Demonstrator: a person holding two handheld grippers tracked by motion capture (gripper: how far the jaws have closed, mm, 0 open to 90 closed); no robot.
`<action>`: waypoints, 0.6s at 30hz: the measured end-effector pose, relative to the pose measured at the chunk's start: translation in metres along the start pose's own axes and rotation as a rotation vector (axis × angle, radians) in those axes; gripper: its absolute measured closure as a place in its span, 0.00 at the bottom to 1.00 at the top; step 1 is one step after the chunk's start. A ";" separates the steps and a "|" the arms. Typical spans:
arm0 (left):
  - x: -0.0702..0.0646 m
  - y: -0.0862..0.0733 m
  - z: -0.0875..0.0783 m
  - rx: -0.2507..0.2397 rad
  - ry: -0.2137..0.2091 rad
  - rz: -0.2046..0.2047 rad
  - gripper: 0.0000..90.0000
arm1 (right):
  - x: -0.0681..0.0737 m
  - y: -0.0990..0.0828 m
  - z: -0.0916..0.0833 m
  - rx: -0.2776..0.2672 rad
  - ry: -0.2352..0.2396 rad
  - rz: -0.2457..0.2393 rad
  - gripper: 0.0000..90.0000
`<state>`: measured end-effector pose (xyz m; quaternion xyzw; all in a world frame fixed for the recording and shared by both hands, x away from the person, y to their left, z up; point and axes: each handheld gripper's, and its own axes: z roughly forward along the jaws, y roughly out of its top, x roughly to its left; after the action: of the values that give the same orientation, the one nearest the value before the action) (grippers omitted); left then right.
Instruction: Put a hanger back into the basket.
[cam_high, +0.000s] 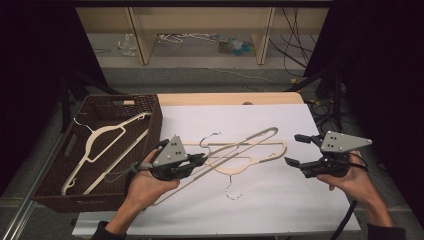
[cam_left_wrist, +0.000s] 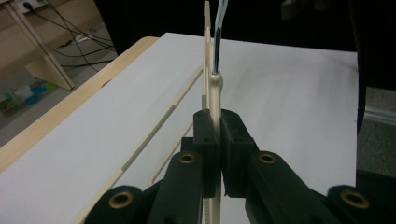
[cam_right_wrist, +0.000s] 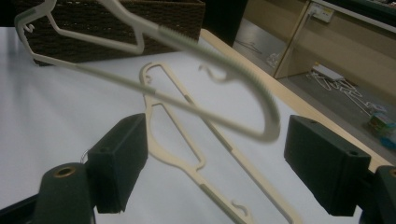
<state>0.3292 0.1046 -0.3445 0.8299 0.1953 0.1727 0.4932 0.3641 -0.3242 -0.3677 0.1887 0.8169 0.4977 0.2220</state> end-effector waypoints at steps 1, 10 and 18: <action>0.003 -0.001 -0.003 -0.017 -0.009 -0.032 0.95 | 0.000 0.000 0.000 0.000 0.000 0.000 0.25; 0.027 -0.010 -0.038 -0.162 -0.067 -0.271 0.95 | 0.016 -0.009 0.010 0.025 0.012 0.004 0.25; 0.035 -0.006 -0.068 -0.266 -0.100 -0.354 0.95 | 0.023 -0.015 0.018 0.036 0.048 -0.003 0.25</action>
<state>0.3261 0.1760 -0.3158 0.7179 0.2885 0.0664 0.6300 0.3532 -0.3055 -0.3923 0.1797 0.8312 0.4868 0.1997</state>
